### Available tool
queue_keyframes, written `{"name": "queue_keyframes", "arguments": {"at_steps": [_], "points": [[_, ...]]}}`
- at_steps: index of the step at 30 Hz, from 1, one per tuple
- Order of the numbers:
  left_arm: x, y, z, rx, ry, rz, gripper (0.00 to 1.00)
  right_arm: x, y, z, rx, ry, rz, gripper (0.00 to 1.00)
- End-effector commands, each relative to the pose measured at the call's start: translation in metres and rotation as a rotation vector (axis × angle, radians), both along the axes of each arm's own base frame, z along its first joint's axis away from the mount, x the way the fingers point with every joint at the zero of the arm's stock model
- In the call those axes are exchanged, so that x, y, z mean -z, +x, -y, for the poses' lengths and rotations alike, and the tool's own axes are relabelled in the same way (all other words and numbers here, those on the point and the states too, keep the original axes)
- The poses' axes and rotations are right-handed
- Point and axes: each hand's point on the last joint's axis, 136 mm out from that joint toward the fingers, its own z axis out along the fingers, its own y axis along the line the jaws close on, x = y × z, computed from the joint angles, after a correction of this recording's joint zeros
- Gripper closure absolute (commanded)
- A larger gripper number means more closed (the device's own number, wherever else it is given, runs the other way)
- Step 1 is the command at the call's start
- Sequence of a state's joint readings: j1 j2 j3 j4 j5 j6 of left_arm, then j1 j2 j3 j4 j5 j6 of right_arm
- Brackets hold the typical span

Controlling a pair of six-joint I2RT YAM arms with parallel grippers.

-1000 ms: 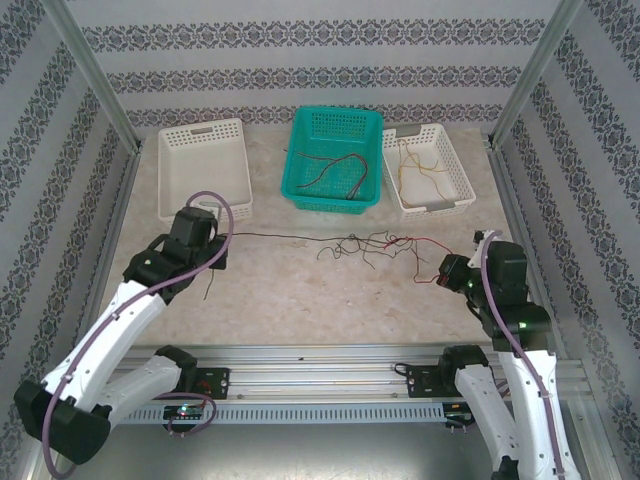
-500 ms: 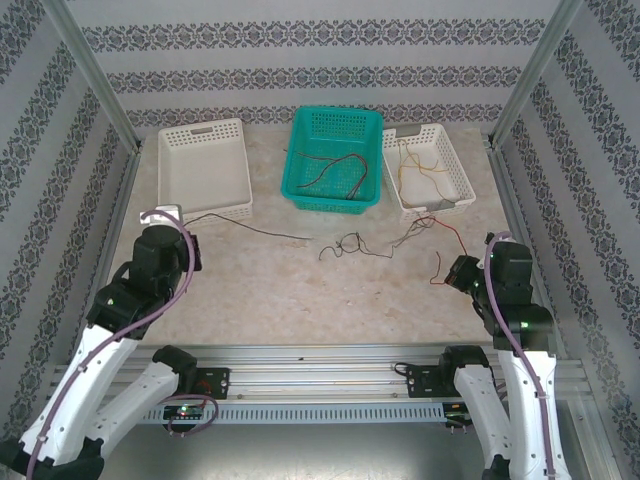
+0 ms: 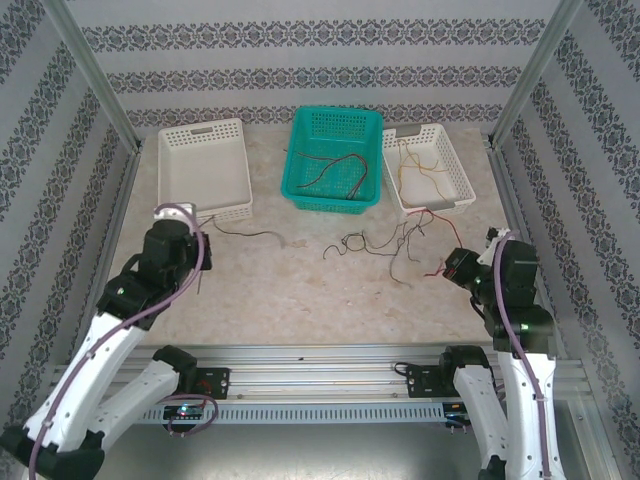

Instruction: Untangle the cables

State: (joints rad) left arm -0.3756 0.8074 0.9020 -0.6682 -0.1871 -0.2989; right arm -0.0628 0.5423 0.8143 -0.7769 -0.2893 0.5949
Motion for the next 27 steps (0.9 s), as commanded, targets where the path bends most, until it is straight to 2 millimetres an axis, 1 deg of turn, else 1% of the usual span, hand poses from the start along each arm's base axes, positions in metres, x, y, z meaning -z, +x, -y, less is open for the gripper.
{"name": "queue_keyframes", "arguments": {"at_steps": [1,3,5,7,9,11,15,17,19,21,23,24,27], "points": [[-0.01,0.007,0.041,0.12,-0.144,-0.001,1.0,-0.026,0.01,-0.038,-0.169,0.171,0.096,1.0],[-0.006,0.009,0.052,0.14,-0.172,-0.012,0.99,-0.041,0.009,-0.045,-0.209,0.182,0.146,1.0],[0.0,0.01,0.068,0.184,-0.197,-0.029,0.94,-0.063,0.007,-0.052,-0.248,0.193,0.205,1.0],[0.005,0.011,0.083,0.221,-0.212,-0.047,0.9,-0.081,0.005,-0.063,-0.311,0.224,0.233,1.0],[0.013,0.011,0.098,0.258,-0.218,-0.07,0.86,-0.086,0.004,-0.077,-0.387,0.258,0.211,1.0],[0.019,0.009,0.117,0.305,-0.221,-0.083,0.8,-0.083,0.003,-0.089,-0.448,0.258,0.168,1.0],[0.025,0.004,0.154,0.406,-0.234,-0.096,0.71,-0.064,0.002,-0.1,-0.478,0.177,0.116,1.0],[0.026,0.003,0.171,0.453,-0.259,-0.099,0.67,-0.054,0.001,-0.111,-0.514,0.168,0.082,1.0],[0.026,0.003,0.18,0.478,-0.28,-0.097,0.64,-0.047,0.001,-0.119,-0.539,0.156,0.062,1.0],[0.022,0.003,0.186,0.501,-0.302,-0.088,0.61,-0.043,0.001,-0.123,-0.546,0.128,0.056,1.0],[0.017,0.003,0.185,0.506,-0.305,-0.059,0.61,-0.041,0.001,-0.126,-0.553,0.115,0.058,1.0],[0.012,0.002,0.184,0.509,-0.31,-0.038,0.59,-0.042,0.001,-0.127,-0.557,0.117,0.06,1.0],[-0.002,-0.008,0.194,0.59,-0.379,0.005,0.48,-0.037,0.001,-0.134,-0.581,0.124,0.05,1.0]]}}
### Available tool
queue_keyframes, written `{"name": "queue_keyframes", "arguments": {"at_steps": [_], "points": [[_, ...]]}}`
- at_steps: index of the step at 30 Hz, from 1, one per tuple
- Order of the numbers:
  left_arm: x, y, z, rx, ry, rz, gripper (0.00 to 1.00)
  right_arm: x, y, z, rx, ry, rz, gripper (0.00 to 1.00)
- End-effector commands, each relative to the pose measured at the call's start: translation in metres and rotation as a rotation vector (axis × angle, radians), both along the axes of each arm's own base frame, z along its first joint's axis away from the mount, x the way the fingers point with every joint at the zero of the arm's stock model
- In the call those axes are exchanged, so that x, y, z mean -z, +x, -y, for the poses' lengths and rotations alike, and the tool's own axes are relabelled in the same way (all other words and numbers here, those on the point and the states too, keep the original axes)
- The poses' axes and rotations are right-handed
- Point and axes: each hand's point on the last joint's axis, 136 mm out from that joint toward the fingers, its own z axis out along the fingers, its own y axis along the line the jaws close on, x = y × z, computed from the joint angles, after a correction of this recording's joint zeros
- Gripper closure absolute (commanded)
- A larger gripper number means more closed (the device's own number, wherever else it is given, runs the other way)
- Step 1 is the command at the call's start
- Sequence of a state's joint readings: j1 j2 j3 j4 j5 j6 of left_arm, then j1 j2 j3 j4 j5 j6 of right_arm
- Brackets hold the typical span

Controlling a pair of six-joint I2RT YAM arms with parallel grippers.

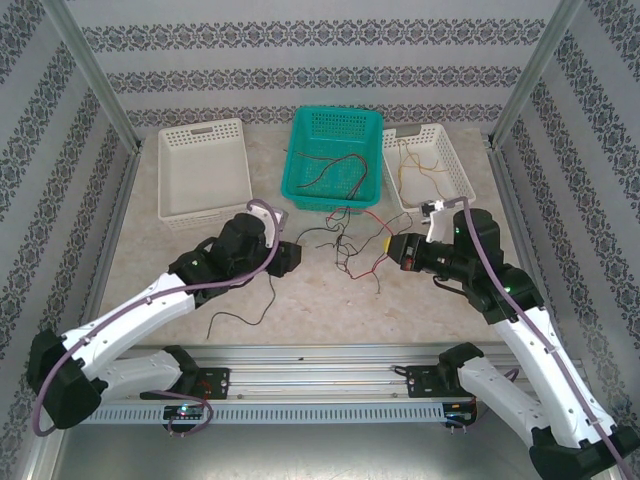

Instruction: Untangle the cables

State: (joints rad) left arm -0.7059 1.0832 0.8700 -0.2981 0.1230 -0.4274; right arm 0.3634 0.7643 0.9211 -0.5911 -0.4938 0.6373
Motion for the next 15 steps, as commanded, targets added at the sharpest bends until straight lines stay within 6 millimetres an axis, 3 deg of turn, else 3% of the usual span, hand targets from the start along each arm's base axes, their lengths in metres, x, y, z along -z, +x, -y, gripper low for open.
{"name": "queue_keyframes", "arguments": {"at_steps": [1,7,12,15], "points": [[-0.031,-0.011,0.024,0.115,-0.161,0.071,0.44,0.006,0.005,-0.004,-0.006,-0.022,0.021,1.0],[-0.04,-0.042,0.065,0.35,-0.403,0.021,0.33,0.014,0.008,-0.013,-0.011,-0.027,0.015,1.0],[-0.038,-0.056,0.08,0.425,-0.461,0.053,0.27,0.015,0.007,-0.02,-0.028,-0.032,0.021,1.0],[-0.038,-0.055,0.082,0.42,-0.463,0.082,0.25,0.014,0.007,-0.023,-0.037,-0.026,0.023,1.0]]}}
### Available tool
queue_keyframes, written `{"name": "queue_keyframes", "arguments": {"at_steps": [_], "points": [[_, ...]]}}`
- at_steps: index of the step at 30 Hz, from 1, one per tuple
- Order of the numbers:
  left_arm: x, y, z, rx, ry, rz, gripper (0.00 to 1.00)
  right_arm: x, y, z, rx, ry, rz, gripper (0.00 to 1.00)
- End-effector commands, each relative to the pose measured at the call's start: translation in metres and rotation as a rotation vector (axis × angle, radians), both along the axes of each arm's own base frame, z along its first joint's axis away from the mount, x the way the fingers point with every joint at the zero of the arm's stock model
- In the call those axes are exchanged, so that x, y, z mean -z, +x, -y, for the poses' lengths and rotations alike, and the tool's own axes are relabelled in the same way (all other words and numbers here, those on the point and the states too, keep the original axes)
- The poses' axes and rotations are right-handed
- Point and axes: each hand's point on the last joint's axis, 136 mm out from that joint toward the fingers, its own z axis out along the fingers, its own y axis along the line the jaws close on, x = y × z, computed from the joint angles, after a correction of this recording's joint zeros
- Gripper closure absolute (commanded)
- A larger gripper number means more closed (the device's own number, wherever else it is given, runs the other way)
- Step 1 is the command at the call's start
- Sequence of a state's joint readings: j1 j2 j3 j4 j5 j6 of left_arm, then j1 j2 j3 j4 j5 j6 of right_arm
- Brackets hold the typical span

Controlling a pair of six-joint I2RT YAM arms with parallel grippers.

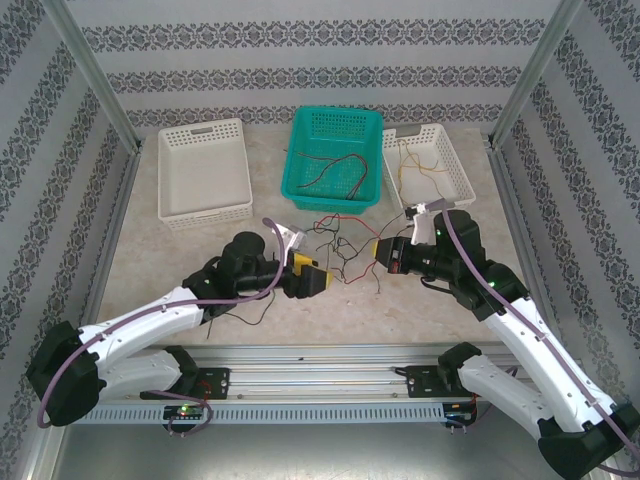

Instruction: Untangle the cables

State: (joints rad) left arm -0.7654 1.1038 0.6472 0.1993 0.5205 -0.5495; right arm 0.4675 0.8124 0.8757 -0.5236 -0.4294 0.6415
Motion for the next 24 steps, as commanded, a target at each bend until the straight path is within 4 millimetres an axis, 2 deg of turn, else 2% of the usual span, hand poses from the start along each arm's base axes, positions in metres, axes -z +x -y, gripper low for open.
{"name": "queue_keyframes", "arguments": {"at_steps": [1,8,17,20,24], "points": [[-0.036,-0.002,0.011,0.035,-0.128,0.111,0.24,-0.007,0.004,-0.004,0.005,0.017,0.036,1.0],[-0.043,0.019,-0.001,-0.1,-0.134,0.21,0.19,-0.004,-0.003,-0.015,-0.031,0.034,0.022,1.0],[-0.033,0.045,-0.007,-0.217,-0.063,0.262,0.2,-0.01,-0.018,-0.029,-0.088,0.093,0.018,1.0],[-0.032,0.048,-0.005,-0.22,-0.058,0.264,0.23,-0.014,-0.021,-0.032,-0.094,0.119,0.021,1.0],[-0.03,0.053,-0.006,-0.248,-0.061,0.269,0.37,-0.02,-0.026,-0.036,-0.111,0.158,0.017,1.0]]}}
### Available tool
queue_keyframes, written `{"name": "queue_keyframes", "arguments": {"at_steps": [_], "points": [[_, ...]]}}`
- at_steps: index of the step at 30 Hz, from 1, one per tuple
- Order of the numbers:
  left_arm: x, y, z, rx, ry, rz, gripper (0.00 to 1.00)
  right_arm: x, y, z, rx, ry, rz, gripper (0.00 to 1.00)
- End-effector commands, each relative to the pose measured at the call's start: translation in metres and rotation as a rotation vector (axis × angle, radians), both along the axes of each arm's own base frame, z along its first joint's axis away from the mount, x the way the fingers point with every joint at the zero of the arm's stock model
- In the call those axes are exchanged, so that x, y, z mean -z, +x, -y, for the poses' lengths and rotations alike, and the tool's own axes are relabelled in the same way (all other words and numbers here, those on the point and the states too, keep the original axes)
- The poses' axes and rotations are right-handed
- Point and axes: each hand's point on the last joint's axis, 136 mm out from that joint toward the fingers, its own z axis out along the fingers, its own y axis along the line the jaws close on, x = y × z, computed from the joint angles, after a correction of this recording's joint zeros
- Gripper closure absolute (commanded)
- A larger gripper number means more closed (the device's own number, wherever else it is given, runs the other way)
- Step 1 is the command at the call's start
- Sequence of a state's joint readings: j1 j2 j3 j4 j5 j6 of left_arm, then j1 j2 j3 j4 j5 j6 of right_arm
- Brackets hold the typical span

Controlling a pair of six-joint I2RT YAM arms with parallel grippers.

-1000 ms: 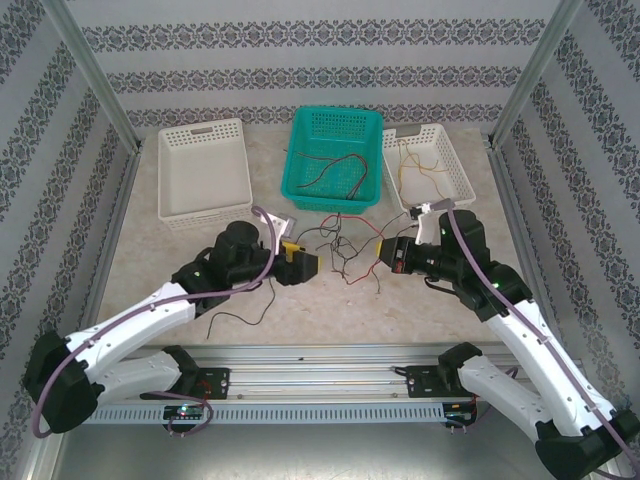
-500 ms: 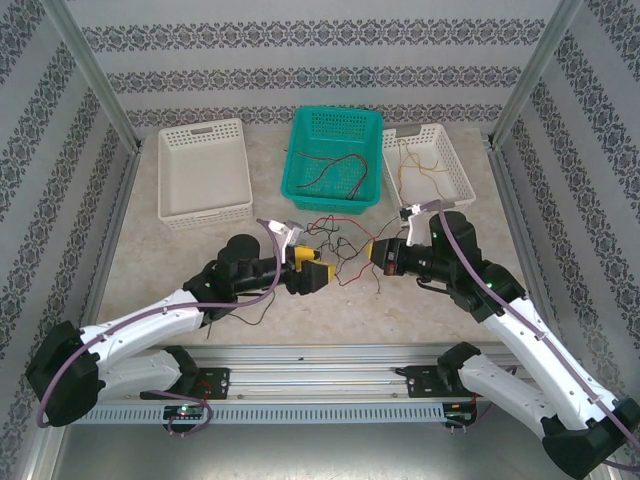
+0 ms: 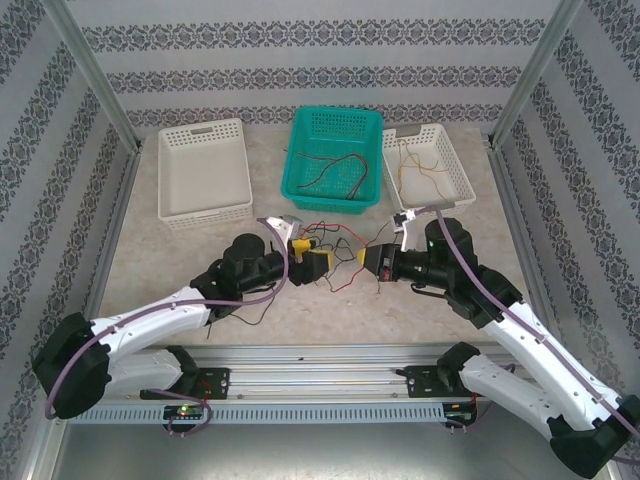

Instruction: Untangle the cables

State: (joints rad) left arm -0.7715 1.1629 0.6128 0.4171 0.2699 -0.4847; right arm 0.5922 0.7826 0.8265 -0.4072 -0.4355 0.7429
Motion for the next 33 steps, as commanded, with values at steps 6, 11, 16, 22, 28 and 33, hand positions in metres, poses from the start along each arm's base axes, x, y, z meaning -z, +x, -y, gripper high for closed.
{"name": "queue_keyframes", "arguments": {"at_steps": [6,11,16,22,28,33], "points": [[-0.027,0.008,0.003,-0.027,-0.065,0.09,0.63,-0.01,-0.009,-0.01,-0.036,0.076,0.006,1.0],[-0.025,0.006,0.003,-0.019,-0.058,0.084,0.86,-0.01,-0.009,-0.005,-0.01,0.064,0.013,1.0],[-0.018,-0.004,-0.006,-0.014,-0.024,0.066,1.0,-0.01,-0.005,0.015,0.093,0.021,0.04,1.0],[-0.011,-0.01,-0.047,-0.102,0.029,0.016,1.0,0.012,0.003,0.051,0.252,-0.112,0.018,1.0],[-0.035,-0.002,-0.105,-0.275,0.032,-0.035,1.0,0.048,0.013,0.079,0.354,-0.18,-0.074,1.0],[-0.078,-0.002,-0.142,-0.382,0.093,-0.008,1.0,0.066,0.017,0.097,0.401,-0.187,-0.121,1.0]]}}
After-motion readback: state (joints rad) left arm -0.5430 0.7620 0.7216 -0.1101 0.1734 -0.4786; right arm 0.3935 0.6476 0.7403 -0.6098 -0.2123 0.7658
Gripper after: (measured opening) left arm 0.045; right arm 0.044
